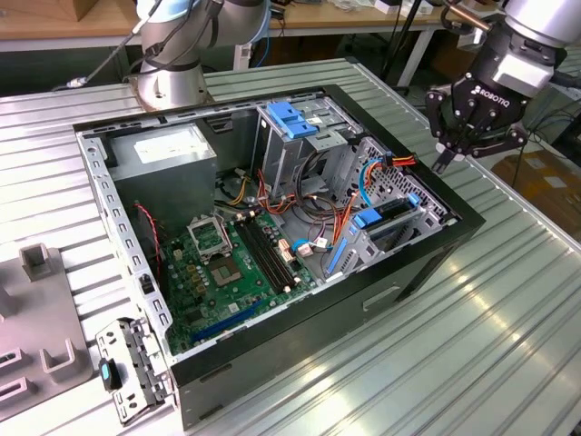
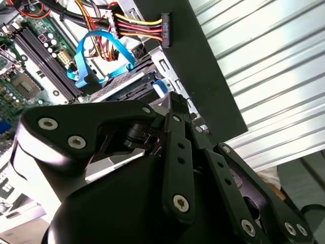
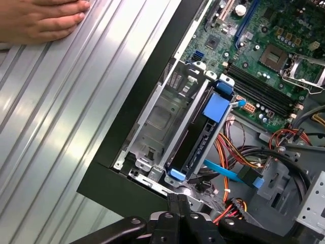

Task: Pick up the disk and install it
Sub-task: 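Insert the first disk wire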

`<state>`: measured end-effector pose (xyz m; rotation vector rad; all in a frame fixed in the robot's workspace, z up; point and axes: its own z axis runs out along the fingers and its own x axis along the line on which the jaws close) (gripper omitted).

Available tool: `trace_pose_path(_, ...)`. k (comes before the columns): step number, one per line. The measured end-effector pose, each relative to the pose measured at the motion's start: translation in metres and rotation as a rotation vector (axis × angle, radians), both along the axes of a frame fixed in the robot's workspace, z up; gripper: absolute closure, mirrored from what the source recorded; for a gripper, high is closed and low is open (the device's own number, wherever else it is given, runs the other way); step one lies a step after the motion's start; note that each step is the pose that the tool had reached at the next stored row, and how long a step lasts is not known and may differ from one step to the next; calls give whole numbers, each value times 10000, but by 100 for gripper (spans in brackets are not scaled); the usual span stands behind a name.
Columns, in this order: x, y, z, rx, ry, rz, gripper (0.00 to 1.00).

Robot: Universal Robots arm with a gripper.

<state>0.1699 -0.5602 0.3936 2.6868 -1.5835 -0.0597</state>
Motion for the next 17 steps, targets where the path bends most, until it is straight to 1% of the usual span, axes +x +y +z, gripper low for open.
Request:
trace_pose_path(4, 43, 27, -2, -1, 0, 197, 89)
trace_pose_path(9, 44, 29, -2, -2, 0, 230, 89)
trace_pose_path(11, 44, 29, -3, -1, -1, 363, 89)
trace_pose_path(12, 45, 29, -4, 0, 0, 465, 89)
trace_pose_path(14, 45, 29, -8, -1, 0, 838, 89)
trace_pose_path(15, 46, 29, -10, -1, 0, 1121, 89)
trace_pose_path(17, 46, 29, -11, -2, 0, 1479, 89)
